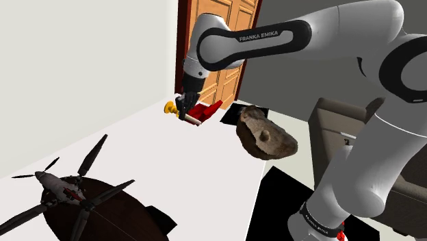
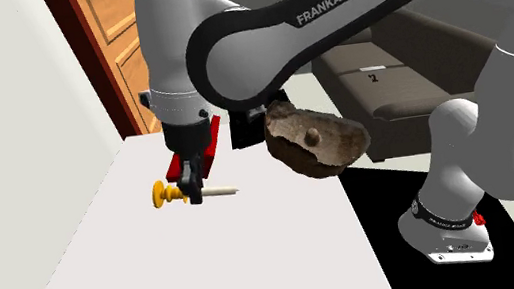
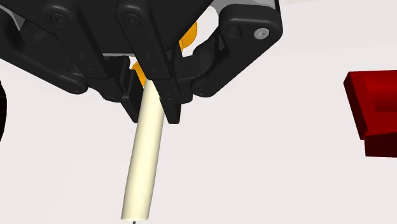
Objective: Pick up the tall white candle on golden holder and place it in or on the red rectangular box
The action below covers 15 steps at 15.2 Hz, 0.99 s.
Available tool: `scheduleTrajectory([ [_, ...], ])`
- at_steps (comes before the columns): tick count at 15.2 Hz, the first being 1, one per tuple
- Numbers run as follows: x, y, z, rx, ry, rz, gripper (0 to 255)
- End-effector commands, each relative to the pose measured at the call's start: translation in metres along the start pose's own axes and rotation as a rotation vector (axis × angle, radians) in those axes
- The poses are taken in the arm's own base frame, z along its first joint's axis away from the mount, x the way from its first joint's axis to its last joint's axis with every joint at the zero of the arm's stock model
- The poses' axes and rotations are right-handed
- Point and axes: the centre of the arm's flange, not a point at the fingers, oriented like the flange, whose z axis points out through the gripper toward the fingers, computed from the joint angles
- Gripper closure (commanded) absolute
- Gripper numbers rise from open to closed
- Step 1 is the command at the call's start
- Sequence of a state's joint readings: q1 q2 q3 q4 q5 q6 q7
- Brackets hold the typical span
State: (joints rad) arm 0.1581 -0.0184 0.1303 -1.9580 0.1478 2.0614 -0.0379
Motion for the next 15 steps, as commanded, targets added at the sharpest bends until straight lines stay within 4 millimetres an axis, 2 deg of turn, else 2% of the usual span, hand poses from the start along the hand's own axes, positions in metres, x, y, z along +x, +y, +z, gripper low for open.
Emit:
scheduleTrajectory([
  [1, 0.004, 0.012, -0.006, 0.000, 0.000, 0.000, 255],
  [15, 0.049, 0.190, -0.026, 0.000, 0.000, 0.000, 255],
])
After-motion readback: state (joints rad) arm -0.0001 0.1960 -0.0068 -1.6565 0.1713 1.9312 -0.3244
